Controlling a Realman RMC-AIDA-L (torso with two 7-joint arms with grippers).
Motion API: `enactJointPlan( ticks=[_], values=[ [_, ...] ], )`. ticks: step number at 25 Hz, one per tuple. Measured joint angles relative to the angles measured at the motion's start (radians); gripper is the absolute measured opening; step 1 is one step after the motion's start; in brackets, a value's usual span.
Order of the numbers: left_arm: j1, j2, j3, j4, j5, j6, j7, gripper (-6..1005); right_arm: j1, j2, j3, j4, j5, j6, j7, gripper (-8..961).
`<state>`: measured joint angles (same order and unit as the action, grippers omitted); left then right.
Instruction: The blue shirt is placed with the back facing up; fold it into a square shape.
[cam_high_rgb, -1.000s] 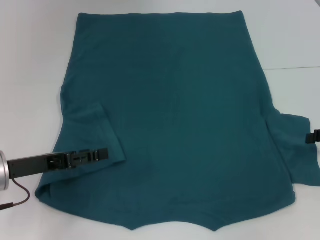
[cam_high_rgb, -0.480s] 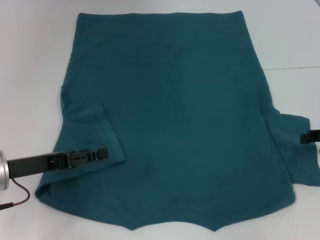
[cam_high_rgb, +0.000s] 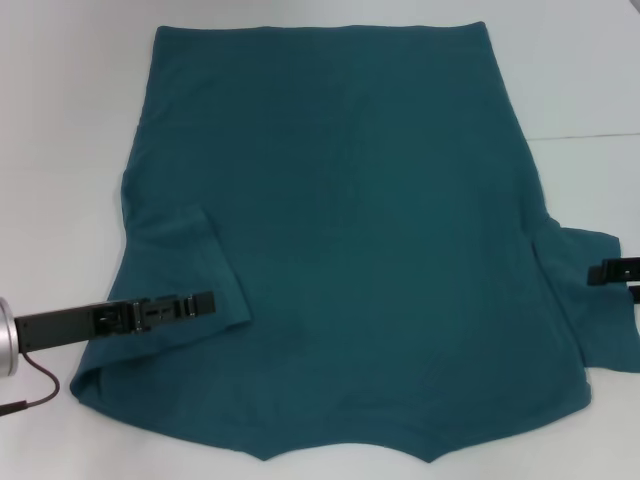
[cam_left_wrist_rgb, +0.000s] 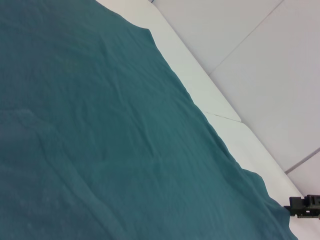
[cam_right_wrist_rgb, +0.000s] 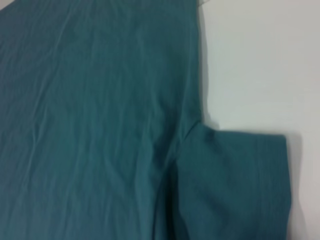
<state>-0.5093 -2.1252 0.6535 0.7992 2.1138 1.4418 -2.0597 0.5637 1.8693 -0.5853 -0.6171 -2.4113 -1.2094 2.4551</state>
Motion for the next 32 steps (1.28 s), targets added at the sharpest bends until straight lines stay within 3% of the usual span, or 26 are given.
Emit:
enactJointPlan(
  ticks=[8, 21, 32],
  values=[
    [-0.002, 0.001, 0.0, 0.0, 0.0, -0.01, -0.002, 813, 0.008, -0.003, 0.006, 0.005, -0.037, -0.009, 0.007, 808],
    [-0.002, -0.001, 0.0, 0.0, 0.0, -0.011, -0.003, 813, 0.028, 0.029, 0.013, 0.006, -0.015, 0.021, -0.025, 803],
    [-0.001, -0.001, 0.0, 0.0, 0.0, -0.011, -0.004, 812, 0.018, 0.022, 0.01, 0.007, 0.042, 0.005, -0.048, 798]
  ],
)
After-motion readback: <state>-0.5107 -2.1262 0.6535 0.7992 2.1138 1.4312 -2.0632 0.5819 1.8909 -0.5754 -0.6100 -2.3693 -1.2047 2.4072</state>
